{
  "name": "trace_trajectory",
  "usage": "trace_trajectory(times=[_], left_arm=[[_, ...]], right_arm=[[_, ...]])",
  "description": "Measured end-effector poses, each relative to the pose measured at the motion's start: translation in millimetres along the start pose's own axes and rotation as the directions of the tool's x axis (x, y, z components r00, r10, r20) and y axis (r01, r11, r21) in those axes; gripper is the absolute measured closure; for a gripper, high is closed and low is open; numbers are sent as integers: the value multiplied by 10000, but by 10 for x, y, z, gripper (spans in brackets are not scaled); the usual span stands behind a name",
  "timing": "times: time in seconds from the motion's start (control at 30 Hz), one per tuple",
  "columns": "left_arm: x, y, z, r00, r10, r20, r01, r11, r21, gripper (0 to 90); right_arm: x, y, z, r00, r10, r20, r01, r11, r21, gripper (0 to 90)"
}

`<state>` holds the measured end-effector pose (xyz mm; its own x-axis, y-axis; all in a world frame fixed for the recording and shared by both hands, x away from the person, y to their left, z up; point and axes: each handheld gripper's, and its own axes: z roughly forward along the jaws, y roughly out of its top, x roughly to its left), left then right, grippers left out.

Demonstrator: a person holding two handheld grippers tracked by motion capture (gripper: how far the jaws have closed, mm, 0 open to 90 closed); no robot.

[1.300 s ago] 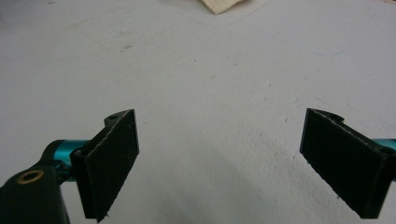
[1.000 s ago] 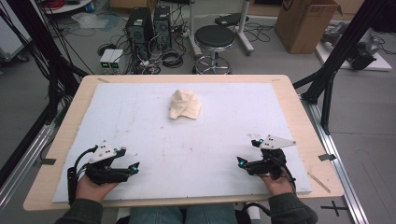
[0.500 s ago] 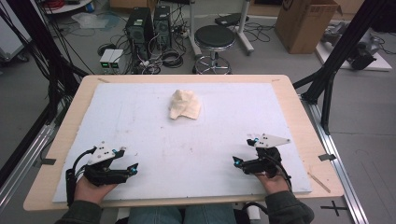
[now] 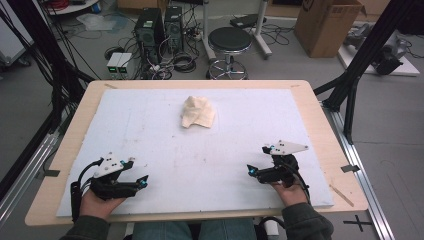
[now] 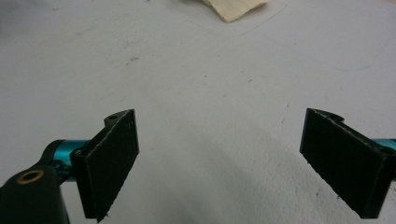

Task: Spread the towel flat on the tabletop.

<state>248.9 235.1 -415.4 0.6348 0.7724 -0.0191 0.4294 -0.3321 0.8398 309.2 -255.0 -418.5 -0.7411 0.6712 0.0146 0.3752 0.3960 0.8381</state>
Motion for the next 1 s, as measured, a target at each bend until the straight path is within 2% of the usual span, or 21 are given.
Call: trace_trajectory(times=[0.33, 0.53, 0.63, 0.77, 0.83, 0.87, 0.97, 1.0], left_arm=[[6, -2, -9, 10000, -1, 9, 1, 10000, -99, 270], [19, -3, -14, 10000, -25, -35, 24, 9999, -106, 269], [17, 1, -13, 10000, -13, -24, 13, 9999, -133, 269], [19, 6, -7, 10000, 21, -19, -22, 9999, -139, 270], [15, 7, -3, 10000, 2, 2, -2, 9999, -134, 270], [16, 8, -3, 10000, 40, 7, -40, 9999, -119, 270], [15, 9, -3, 10000, 35, 16, -34, 9999, -151, 270], [17, 10, -4, 10000, 33, 10, -33, 9999, -161, 270]], right_arm=[[-16, 124, 115, 9998, -14, -191, 16, 9999, 127, 109], [3, 273, 249, 9994, -145, -329, 151, 9997, 190, 109], [-22, 406, 390, 9987, -132, -490, 148, 9994, 327, 109], [-51, 517, 491, 9983, -106, -579, 122, 9995, 277, 109], [-81, 624, 611, 9983, -107, -567, 123, 9995, 279, 109], [-81, 624, 611, 9983, -107, -567, 123, 9995, 279, 109], [-119, 715, 741, 9983, -22, -587, 38, 9996, 287, 109], [-140, 779, 831, 9978, 60, -654, -37, 9994, 350, 109]])
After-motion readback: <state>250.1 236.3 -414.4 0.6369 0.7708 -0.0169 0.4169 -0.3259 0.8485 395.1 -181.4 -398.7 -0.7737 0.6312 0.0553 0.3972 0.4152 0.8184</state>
